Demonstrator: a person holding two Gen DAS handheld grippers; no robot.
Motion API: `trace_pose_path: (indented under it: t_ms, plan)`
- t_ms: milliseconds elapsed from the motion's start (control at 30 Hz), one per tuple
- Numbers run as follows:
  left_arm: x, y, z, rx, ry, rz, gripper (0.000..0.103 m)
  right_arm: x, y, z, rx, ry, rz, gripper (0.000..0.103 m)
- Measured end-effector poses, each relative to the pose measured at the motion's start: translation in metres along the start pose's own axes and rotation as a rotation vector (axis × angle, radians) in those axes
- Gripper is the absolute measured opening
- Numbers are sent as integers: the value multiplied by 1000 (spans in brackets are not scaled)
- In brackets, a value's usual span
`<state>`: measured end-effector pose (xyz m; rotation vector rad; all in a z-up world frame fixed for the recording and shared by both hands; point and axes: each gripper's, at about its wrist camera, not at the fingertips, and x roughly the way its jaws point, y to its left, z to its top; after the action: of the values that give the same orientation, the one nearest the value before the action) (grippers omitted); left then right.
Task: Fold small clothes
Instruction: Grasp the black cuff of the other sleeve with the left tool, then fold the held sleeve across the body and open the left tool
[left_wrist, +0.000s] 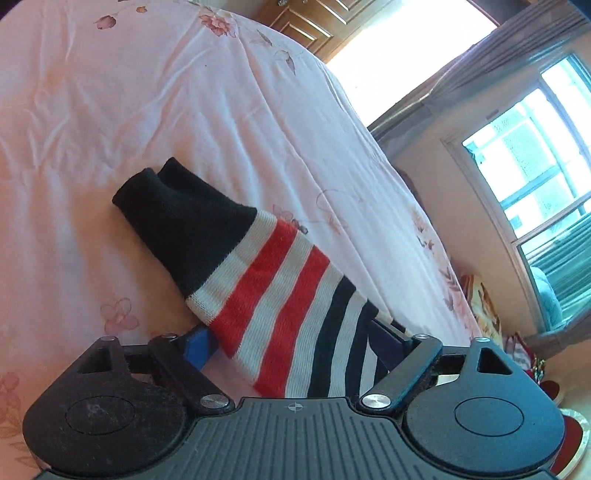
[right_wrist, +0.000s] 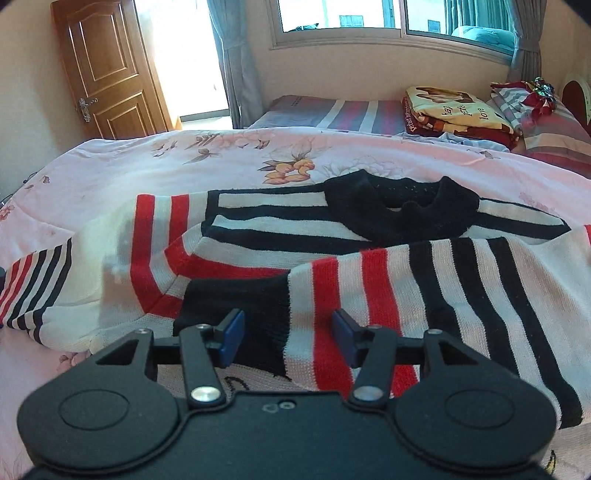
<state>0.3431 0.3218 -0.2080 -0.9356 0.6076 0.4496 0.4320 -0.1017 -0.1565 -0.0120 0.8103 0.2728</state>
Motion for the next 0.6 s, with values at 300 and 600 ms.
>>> trace_pose_path:
  t_ms: [300,600]
  plan:
    - [-8,-42,-5,101,-101,-60,6,-2,-1,3,5,-21,-25,49]
    - [-33,-255,-117,663,31,-475,6,-24,-32,-1,73,-45,-14,48]
